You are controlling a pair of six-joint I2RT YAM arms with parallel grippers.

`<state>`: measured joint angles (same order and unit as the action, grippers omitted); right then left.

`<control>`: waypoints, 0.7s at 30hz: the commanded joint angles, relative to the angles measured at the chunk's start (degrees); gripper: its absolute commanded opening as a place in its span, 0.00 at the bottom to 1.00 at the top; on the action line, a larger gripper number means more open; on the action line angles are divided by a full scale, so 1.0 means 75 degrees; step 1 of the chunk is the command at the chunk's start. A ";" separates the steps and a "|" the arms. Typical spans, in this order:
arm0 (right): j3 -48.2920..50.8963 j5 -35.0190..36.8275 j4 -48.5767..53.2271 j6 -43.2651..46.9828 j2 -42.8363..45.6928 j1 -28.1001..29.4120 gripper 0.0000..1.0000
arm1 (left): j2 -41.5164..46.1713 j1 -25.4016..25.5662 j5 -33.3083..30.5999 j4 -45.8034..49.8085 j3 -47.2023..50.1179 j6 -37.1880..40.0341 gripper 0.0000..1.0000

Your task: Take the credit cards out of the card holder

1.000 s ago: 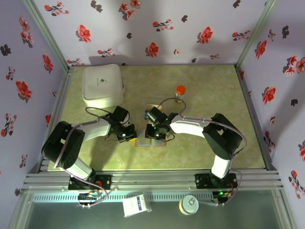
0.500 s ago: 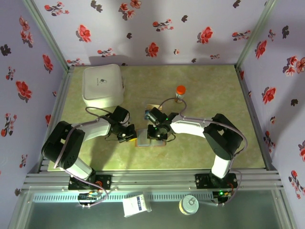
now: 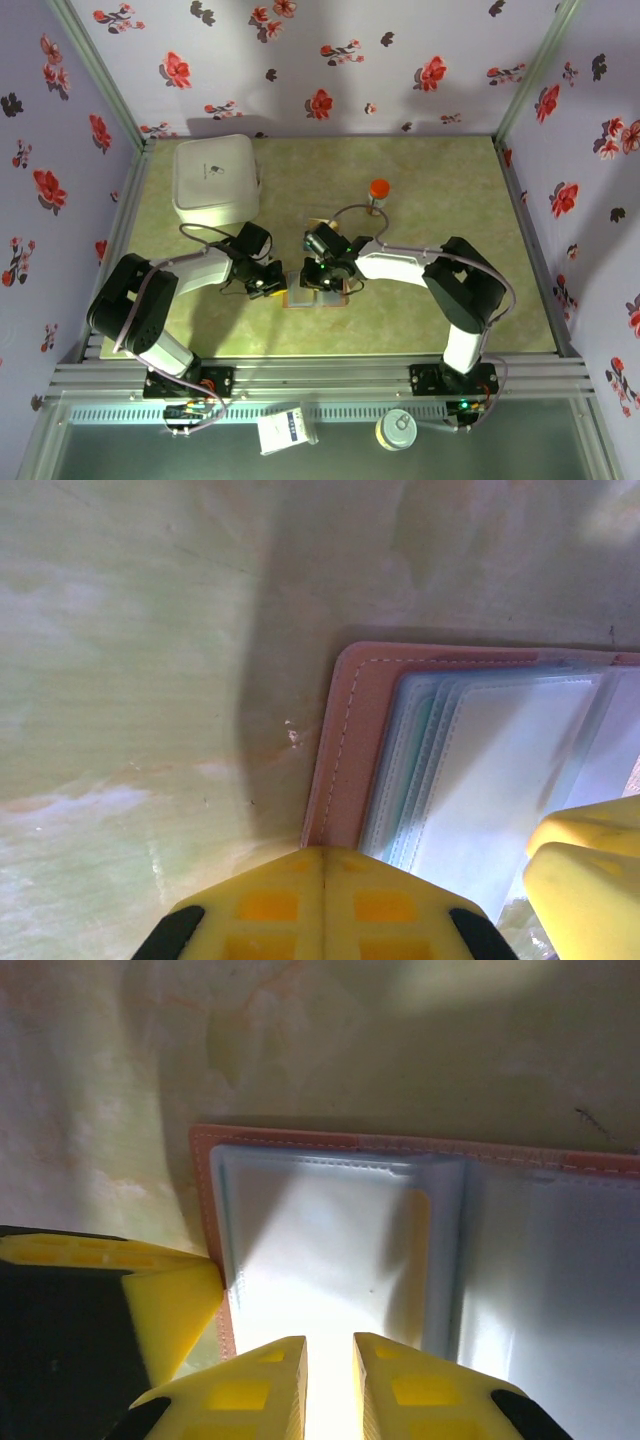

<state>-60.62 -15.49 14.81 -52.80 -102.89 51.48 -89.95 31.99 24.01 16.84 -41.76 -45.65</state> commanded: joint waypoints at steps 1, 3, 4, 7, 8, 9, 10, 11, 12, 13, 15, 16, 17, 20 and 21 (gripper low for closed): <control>-0.0156 0.0121 0.0284 0.0011 -0.0153 0.0027 0.19 | -0.0135 0.0047 -0.0195 0.0451 -0.0098 0.0231 0.00; -0.0133 0.0260 0.0446 0.0071 -0.0105 0.0037 0.19 | -0.0144 0.0047 -0.0202 0.0456 -0.0093 0.0239 0.00; -0.0143 0.0353 0.0522 0.0109 -0.0068 0.0034 0.19 | -0.0153 0.0046 -0.0201 0.0451 -0.0092 0.0229 0.00; -0.0126 0.0568 0.0765 0.0192 0.0006 0.0023 0.19 | -0.0159 0.0045 -0.0201 0.0460 -0.0102 0.0230 0.00; -0.0110 0.0605 0.0805 0.0207 0.0041 0.0003 0.19 | -0.0160 0.0047 -0.0203 0.0458 -0.0104 0.0233 0.00; -0.0093 0.0622 0.0810 0.0207 0.0085 -0.0007 0.19 | -0.0174 0.0047 -0.0202 0.0453 -0.0109 0.0229 0.00; -0.0058 0.0637 0.0804 0.0207 0.0123 -0.0024 0.19 | -0.0176 0.0045 -0.0203 0.0451 -0.0104 0.0232 0.00; -0.0023 0.0644 0.0784 0.0207 0.0156 -0.0044 0.19 | -0.0171 0.0047 -0.0202 0.0454 -0.0112 0.0231 0.00; 0.0008 0.0645 0.0773 0.0207 0.0187 -0.0050 0.19 | -0.0173 0.0045 -0.0202 0.0459 -0.0116 0.0232 0.00; 0.0018 0.0635 0.0768 0.0200 0.0204 -0.0059 0.19 | -0.0171 0.0045 -0.0202 0.0461 -0.0117 0.0234 0.00; 0.0054 0.0635 0.0745 0.0200 0.0222 -0.0069 0.19 | -0.0170 0.0043 -0.0202 0.0474 -0.0139 0.0228 0.00; 0.0073 0.0624 0.0721 0.0196 0.0230 -0.0082 0.19 | -0.0159 0.0040 -0.0201 0.0491 -0.0155 0.0238 0.00; 0.0090 0.0601 0.0687 0.0191 0.0220 -0.0099 0.19 | -0.0142 0.0040 -0.0201 0.0496 -0.0163 0.0238 0.00; 0.0183 0.0530 0.0543 0.0132 0.0230 -0.0105 0.19 | 0.0064 0.0047 -0.0245 0.0510 -0.0189 0.0195 0.00; 0.0230 0.0509 0.0451 0.0105 0.0252 -0.0110 0.19 | 0.0161 0.0053 -0.0276 0.0541 -0.0204 0.0187 0.00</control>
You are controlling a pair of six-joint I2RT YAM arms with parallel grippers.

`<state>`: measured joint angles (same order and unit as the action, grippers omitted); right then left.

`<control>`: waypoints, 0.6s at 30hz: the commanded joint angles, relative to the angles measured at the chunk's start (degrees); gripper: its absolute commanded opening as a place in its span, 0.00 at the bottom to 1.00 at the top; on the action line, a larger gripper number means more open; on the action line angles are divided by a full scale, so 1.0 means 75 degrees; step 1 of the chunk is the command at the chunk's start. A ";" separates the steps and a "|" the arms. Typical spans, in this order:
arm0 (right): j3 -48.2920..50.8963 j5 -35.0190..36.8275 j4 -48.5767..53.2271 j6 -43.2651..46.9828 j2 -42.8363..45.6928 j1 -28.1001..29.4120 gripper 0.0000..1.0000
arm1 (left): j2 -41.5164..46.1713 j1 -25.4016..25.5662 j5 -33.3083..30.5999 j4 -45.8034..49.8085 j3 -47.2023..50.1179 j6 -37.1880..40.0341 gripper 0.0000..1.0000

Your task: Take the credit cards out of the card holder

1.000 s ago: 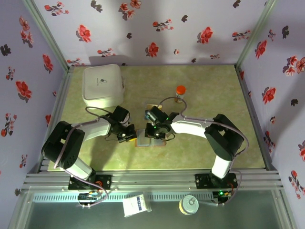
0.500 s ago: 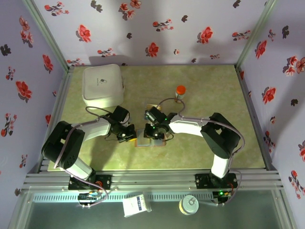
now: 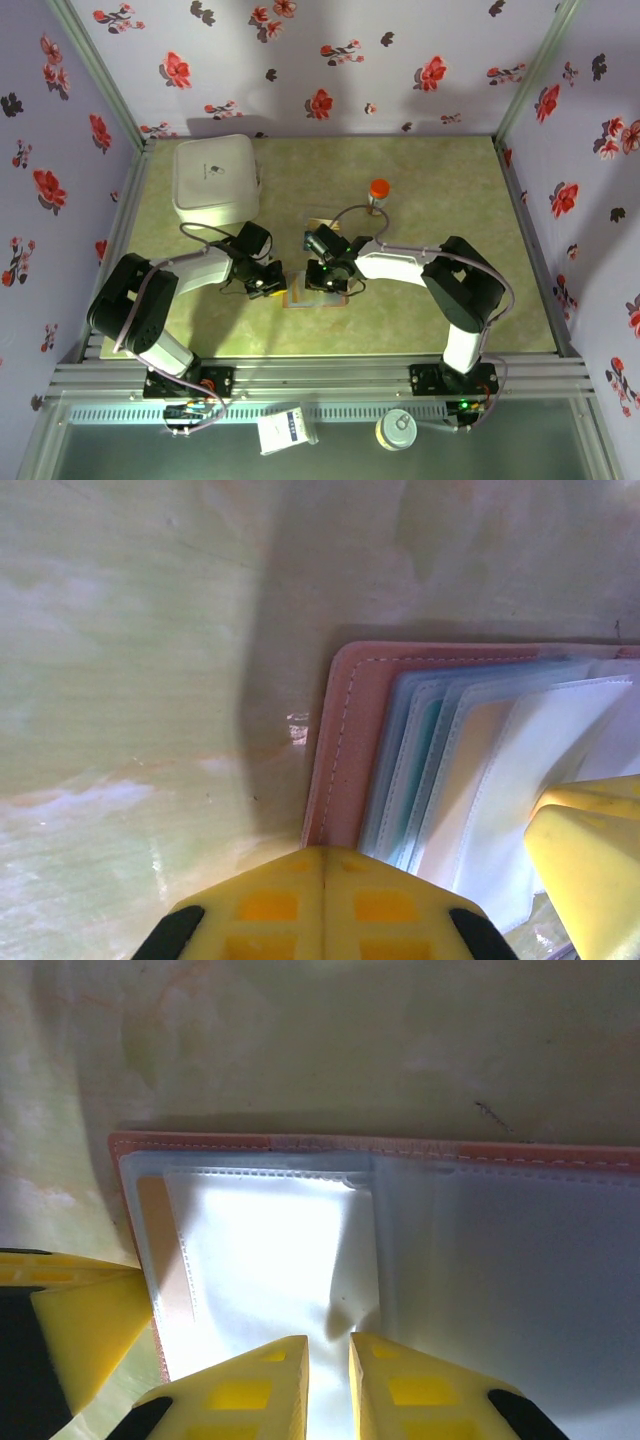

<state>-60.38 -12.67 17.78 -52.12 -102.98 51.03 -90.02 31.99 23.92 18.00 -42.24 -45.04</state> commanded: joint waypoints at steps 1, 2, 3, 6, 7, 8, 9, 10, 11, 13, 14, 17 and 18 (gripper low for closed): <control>0.0269 0.0109 -0.0035 -0.0016 0.0292 -0.0054 0.18 | 0.0230 0.0048 -0.0281 0.0422 -0.0165 0.0107 0.00; 0.0320 0.0068 -0.0152 -0.0063 0.0301 -0.0056 0.18 | 0.0304 0.0047 -0.0296 0.0448 -0.0189 0.0090 0.00; 0.0371 0.0033 -0.0265 -0.0083 0.0330 -0.0071 0.18 | 0.0369 0.0047 -0.0297 0.0470 -0.0214 0.0078 0.00; 0.0511 -0.0061 -0.0519 -0.0158 0.0383 -0.0101 0.18 | 0.0560 0.0047 -0.0244 0.0419 -0.0239 0.0026 0.00; 0.0562 -0.0083 -0.0596 -0.0175 0.0406 -0.0119 0.18 | 0.0643 0.0047 -0.0206 0.0355 -0.0228 -0.0016 0.00; 0.0607 -0.0098 -0.0640 -0.0196 0.0428 -0.0131 0.18 | 0.0741 0.0047 -0.0172 0.0277 -0.0217 -0.0047 0.00; 0.0632 -0.0115 -0.0677 -0.0180 0.0447 -0.0133 0.18 | 0.0812 0.0047 -0.0138 0.0232 -0.0216 -0.0076 0.00; 0.0664 -0.0116 -0.0705 -0.0176 0.0471 -0.0146 0.18 | 0.0902 0.0047 -0.0106 0.0170 -0.0204 -0.0122 0.00; 0.0691 -0.0123 -0.0729 -0.0175 0.0488 -0.0164 0.17 | 0.0978 0.0047 -0.0047 0.0105 -0.0195 -0.0160 0.01; 0.0745 -0.0150 -0.0780 -0.0185 0.0511 -0.0191 0.18 | 0.1051 0.0042 0.0060 -0.0036 -0.0182 -0.0256 0.05; 0.0772 -0.0167 -0.0816 -0.0206 0.0523 -0.0204 0.17 | 0.1053 0.0047 0.0158 -0.0131 -0.0170 -0.0297 0.07; 0.0829 -0.0238 -0.0911 -0.0246 0.0524 -0.0232 0.17 | 0.0962 0.0059 0.0404 -0.0457 -0.0097 -0.0481 0.12; 0.0844 -0.0244 -0.0945 -0.0258 0.0524 -0.0232 0.18 | 0.0923 0.0071 0.0467 -0.0601 -0.0060 -0.0556 0.14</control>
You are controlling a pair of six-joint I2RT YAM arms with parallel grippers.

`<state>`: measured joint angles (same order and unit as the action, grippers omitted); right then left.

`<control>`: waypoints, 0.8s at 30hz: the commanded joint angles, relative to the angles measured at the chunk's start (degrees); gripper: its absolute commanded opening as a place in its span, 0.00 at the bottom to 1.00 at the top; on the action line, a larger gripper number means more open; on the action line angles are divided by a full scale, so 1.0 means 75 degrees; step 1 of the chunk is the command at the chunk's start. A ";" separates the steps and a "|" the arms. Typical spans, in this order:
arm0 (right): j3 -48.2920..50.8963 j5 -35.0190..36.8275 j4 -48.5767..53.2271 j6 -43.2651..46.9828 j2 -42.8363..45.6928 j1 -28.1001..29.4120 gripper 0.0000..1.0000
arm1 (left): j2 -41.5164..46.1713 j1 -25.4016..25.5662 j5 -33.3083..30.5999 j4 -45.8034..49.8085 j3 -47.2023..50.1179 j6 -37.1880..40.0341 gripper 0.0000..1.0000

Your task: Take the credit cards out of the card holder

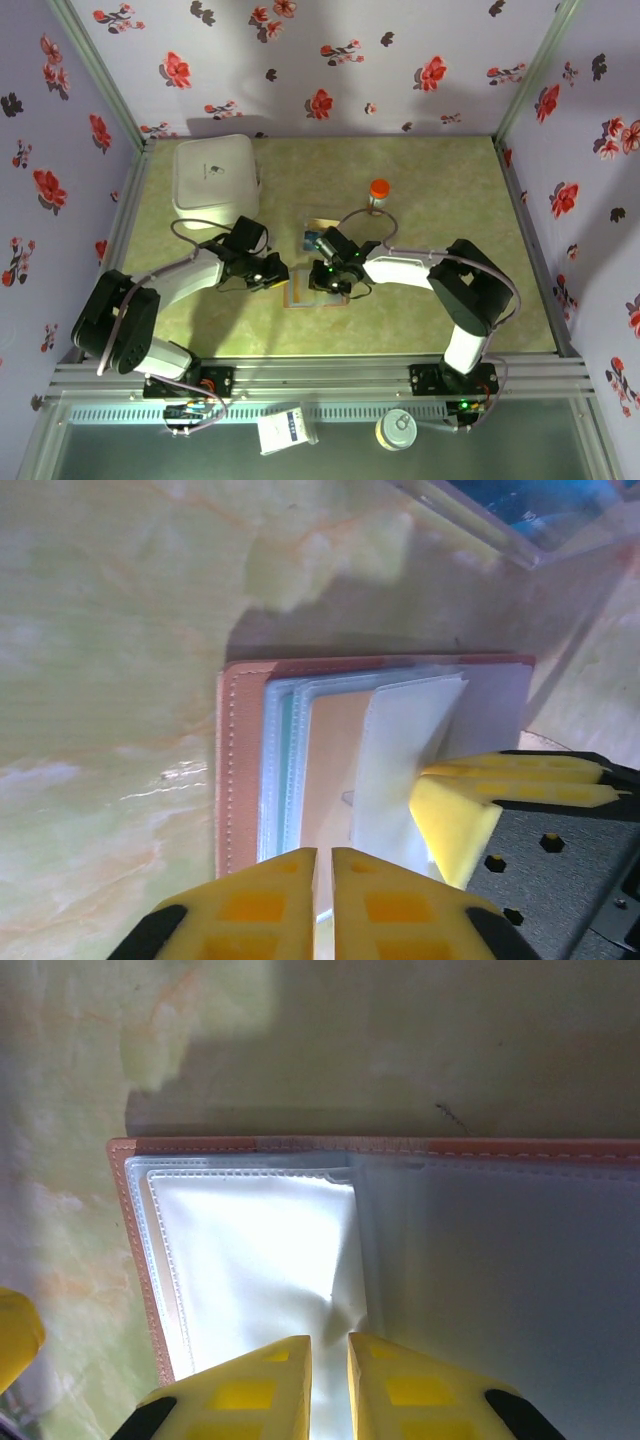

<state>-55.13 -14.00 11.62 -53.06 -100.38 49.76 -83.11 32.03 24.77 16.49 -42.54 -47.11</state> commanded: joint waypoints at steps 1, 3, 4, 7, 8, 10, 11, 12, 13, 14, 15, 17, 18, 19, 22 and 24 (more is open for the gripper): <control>0.0172 -0.0084 -0.0159 -0.0144 0.0177 -0.0065 0.17 | -0.0045 0.0085 0.0424 -0.0555 0.0020 -0.0344 0.16; 0.0206 -0.0108 -0.0221 -0.0172 0.0171 -0.0066 0.17 | -0.0141 0.0128 0.0548 -0.0810 0.0058 -0.0448 0.20; 0.0223 -0.0114 -0.0251 -0.0180 0.0174 -0.0062 0.18 | -0.0194 0.0155 0.0577 -0.0883 0.0071 -0.0465 0.22; 0.0278 -0.0126 -0.0303 -0.0204 0.0177 -0.0072 0.18 | -0.0338 0.0214 0.0606 -0.0950 0.0059 -0.0471 0.25; 0.0284 -0.0126 -0.0307 -0.0217 0.0179 -0.0072 0.18 | -0.0386 0.0234 0.0600 -0.0965 0.0065 -0.0475 0.25; 0.0318 -0.0137 -0.0347 -0.0237 0.0183 -0.0079 0.18 | -0.0494 0.0252 0.0599 -0.0995 0.0071 -0.0503 0.25; 0.0342 -0.0139 -0.0375 -0.0250 0.0191 -0.0072 0.17 | -0.0566 0.0273 0.0599 -0.1001 0.0060 -0.0507 0.25; 0.0355 -0.0131 -0.0394 -0.0251 0.0211 -0.0081 0.18 | -0.0617 0.0287 0.0608 -0.1003 0.0059 -0.0505 0.25; 0.0366 -0.0137 -0.0400 -0.0250 0.0217 -0.0072 0.18 | -0.0663 0.0305 0.0589 -0.1003 0.0059 -0.0525 0.25; 0.0377 -0.0137 -0.0403 -0.0256 0.0232 -0.0073 0.18 | -0.0718 0.0322 0.0590 -0.1003 0.0051 -0.0516 0.26; 0.0392 -0.0137 -0.0401 -0.0253 0.0243 -0.0074 0.18 | -0.0762 0.0334 0.0582 -0.1003 0.0048 -0.0533 0.26; 0.0413 -0.0137 -0.0401 -0.0250 0.0258 -0.0072 0.17 | -0.0862 0.0371 0.0582 -0.1037 0.0046 -0.0556 0.26; 0.0414 -0.0148 -0.0408 -0.0251 0.0258 -0.0072 0.18 | -0.0900 0.0381 0.0588 -0.1059 0.0044 -0.0572 0.26; 0.0431 -0.0149 -0.0412 -0.0257 0.0266 -0.0073 0.18 | -0.0949 0.0403 0.0588 -0.1082 0.0035 -0.0596 0.27; 0.0454 -0.0160 -0.0422 -0.0264 0.0276 -0.0073 0.17 | -0.1048 0.0461 0.0581 -0.1097 0.0001 -0.0621 0.27; 0.0462 -0.0161 -0.0435 -0.0266 0.0294 -0.0072 0.17 | -0.1099 0.0484 0.0564 -0.1097 -0.0011 -0.0644 0.27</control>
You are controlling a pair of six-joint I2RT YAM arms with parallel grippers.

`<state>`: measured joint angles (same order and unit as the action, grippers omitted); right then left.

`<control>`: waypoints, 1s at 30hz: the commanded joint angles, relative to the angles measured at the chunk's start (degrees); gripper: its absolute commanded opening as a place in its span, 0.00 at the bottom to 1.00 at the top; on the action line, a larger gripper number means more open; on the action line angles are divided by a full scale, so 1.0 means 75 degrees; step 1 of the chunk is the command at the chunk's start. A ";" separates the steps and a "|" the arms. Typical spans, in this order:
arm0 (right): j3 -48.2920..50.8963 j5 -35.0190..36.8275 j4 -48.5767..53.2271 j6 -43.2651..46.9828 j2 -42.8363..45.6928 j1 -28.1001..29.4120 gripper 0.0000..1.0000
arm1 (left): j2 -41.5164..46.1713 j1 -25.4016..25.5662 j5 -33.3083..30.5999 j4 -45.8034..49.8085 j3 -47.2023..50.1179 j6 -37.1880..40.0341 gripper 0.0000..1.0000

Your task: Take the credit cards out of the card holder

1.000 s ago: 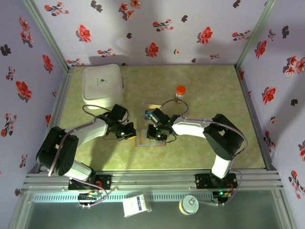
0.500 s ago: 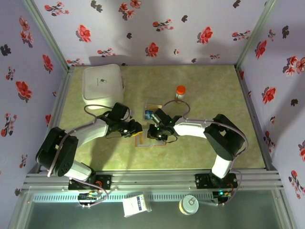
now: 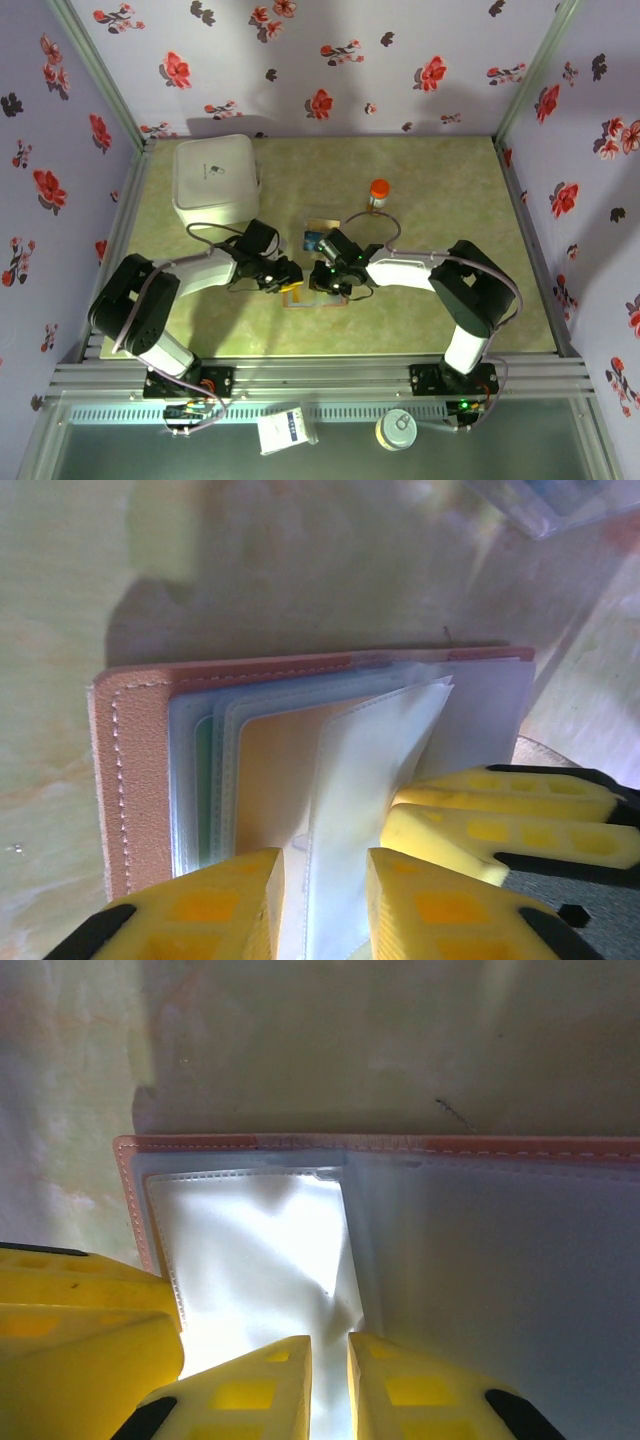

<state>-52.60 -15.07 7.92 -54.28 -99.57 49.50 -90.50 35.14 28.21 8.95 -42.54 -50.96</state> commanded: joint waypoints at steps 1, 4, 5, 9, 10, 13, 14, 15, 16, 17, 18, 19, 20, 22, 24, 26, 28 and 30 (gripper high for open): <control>0.0135 -0.0018 0.0057 -0.0098 0.0198 -0.0037 0.17 | -0.0137 0.0073 0.0108 -0.0096 -0.0012 -0.0153 0.27; 0.0137 -0.0019 0.0057 -0.0108 0.0220 -0.0038 0.17 | -0.0146 0.0091 0.0129 -0.0225 -0.0011 -0.0239 0.26; 0.0143 -0.0018 0.0045 -0.0098 0.0244 -0.0045 0.17 | -0.0133 0.0096 0.0145 -0.0264 -0.0011 -0.0256 0.25; 0.0158 -0.0017 0.0042 -0.0101 0.0344 -0.0043 0.17 | -0.0045 0.0114 0.0170 -0.0338 -0.0046 -0.0318 0.20; 0.0164 -0.0007 0.0060 -0.0104 0.0390 -0.0037 0.17 | -0.0028 0.0115 0.0175 -0.0327 -0.0071 -0.0326 0.19; 0.0169 0.0072 0.0131 -0.0070 0.0608 -0.0060 0.17 | 0.0006 0.0108 0.0194 -0.0282 -0.0138 -0.0334 0.16; 0.0181 0.0127 0.0172 -0.0056 0.0710 -0.0061 0.17 | 0.0018 0.0120 0.0189 -0.0256 -0.0172 -0.0332 0.16; 0.0192 0.0171 0.0233 -0.0033 0.0808 -0.0081 0.17 | 0.0031 0.0131 0.0189 -0.0236 -0.0197 -0.0335 0.16; 0.0199 0.0221 0.0300 -0.0018 0.0925 -0.0106 0.18 | 0.0032 0.0143 0.0195 -0.0210 -0.0230 -0.0341 0.16; 0.0210 0.0277 0.0374 0.0011 0.1056 -0.0126 0.18 | 0.0037 0.0161 0.0184 -0.0208 -0.0261 -0.0361 0.15; 0.0225 0.0328 0.0445 0.0039 0.1156 -0.0161 0.17 | 0.0035 0.0176 0.0185 -0.0209 -0.0288 -0.0379 0.15; 0.0245 0.0394 0.0515 0.0069 0.1286 -0.0198 0.18 | 0.0014 0.0190 0.0178 -0.0210 -0.0327 -0.0388 0.15; 0.0277 0.0457 0.0587 0.0097 0.1416 -0.0236 0.17 | -0.0022 0.0219 0.0181 -0.0209 -0.0369 -0.0404 0.15; 0.0361 0.0574 0.0709 0.0142 0.1677 -0.0323 0.18 | -0.0089 0.0277 0.0179 -0.0186 -0.0470 -0.0415 0.15; 0.0486 0.0658 0.0790 0.0170 0.1935 -0.0416 0.17 | -0.0192 0.0336 0.0186 -0.0152 -0.0589 -0.0415 0.14; 0.0633 0.0719 0.0845 0.0189 0.2217 -0.0548 0.17 | -0.0330 0.0432 0.0158 -0.0099 -0.0727 -0.0425 0.14; 0.0747 0.0732 0.0922 0.0200 0.2457 -0.0673 0.17 | -0.0482 0.0513 0.0156 -0.0058 -0.0853 -0.0436 0.15; 0.0863 0.0776 0.1012 0.0250 0.2686 -0.0770 0.17 | -0.0648 0.0605 0.0146 -0.0034 -0.1007 -0.0445 0.15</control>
<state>-47.44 -11.42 12.62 -53.89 -81.67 44.62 -93.43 38.68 28.69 7.38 -48.21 -53.69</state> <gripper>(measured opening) 0.174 0.148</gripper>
